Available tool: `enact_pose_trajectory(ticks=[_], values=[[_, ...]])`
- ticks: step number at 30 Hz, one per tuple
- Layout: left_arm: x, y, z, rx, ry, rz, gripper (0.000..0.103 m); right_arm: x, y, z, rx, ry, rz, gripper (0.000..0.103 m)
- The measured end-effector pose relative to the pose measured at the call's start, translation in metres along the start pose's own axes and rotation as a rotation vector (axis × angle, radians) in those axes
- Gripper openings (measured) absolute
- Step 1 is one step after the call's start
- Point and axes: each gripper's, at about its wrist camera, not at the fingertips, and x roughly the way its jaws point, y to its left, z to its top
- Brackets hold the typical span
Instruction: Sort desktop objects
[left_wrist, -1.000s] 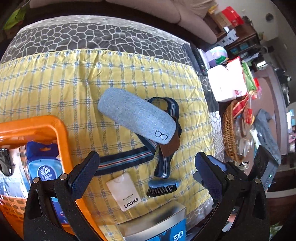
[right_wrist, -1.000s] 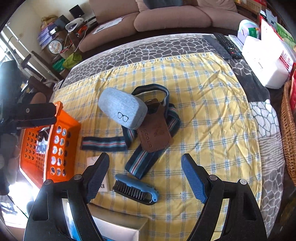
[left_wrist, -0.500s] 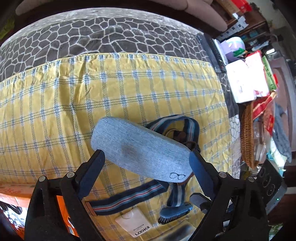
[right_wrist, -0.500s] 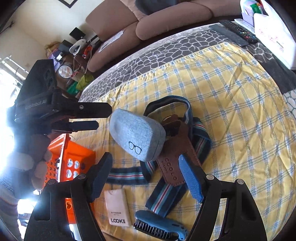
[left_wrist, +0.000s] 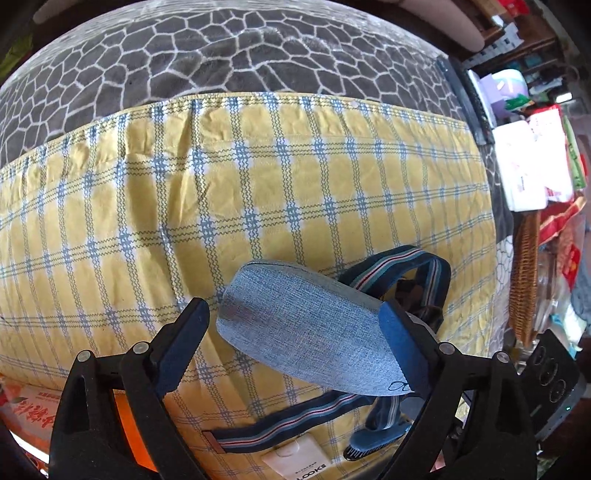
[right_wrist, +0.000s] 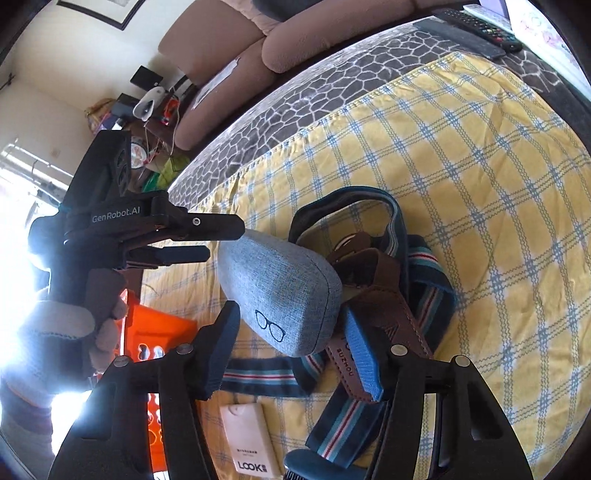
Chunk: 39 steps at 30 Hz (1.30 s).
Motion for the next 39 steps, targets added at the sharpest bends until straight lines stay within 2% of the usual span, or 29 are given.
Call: enact_pose_trajectory(ticks=[5, 8, 12, 14, 18, 23, 27, 30, 33, 35, 39], values=[[0.003, 0.006, -0.003, -0.07, 0.009, -0.043, 0.095, 0.005, 0.002, -0.002, 0.0, 0.016, -0.013, 0.061], [0.004, 0.01, -0.01, -0.12, 0.006, -0.113, 0.103, 0.007, 0.002, -0.002, -0.001, 0.016, -0.019, 0.061], [-0.001, 0.011, -0.015, -0.177, -0.019, -0.164, 0.103, 0.008, 0.009, -0.002, -0.044, 0.014, -0.052, 0.061], [-0.002, 0.008, -0.017, -0.214, -0.005, -0.188, 0.103, 0.009, 0.012, -0.004, -0.065, 0.013, -0.069, 0.061], [-0.011, -0.017, -0.014, -0.102, -0.015, -0.094, 0.103, 0.011, 0.016, -0.008, -0.113, 0.005, -0.114, 0.052], [-0.021, -0.02, -0.022, -0.155, -0.019, -0.186, 0.103, 0.01, 0.014, -0.013, -0.119, 0.008, -0.106, 0.048], [-0.029, -0.014, -0.044, -0.28, -0.076, -0.355, 0.103, 0.011, 0.013, -0.015, -0.106, 0.007, -0.105, 0.048], [-0.024, -0.006, -0.061, -0.374, -0.103, -0.426, 0.103, 0.01, 0.012, -0.016, -0.093, 0.006, -0.098, 0.048], [-0.006, 0.0, -0.069, -0.449, -0.081, -0.444, 0.103, 0.01, 0.012, -0.018, -0.093, 0.003, -0.097, 0.047], [0.006, 0.004, -0.068, -0.477, -0.06, -0.409, 0.103, 0.009, 0.012, -0.021, -0.094, 0.001, -0.096, 0.047], [0.02, 0.015, -0.065, -0.548, -0.066, -0.399, 0.103, 0.01, 0.016, -0.026, -0.118, -0.001, -0.108, 0.046]])
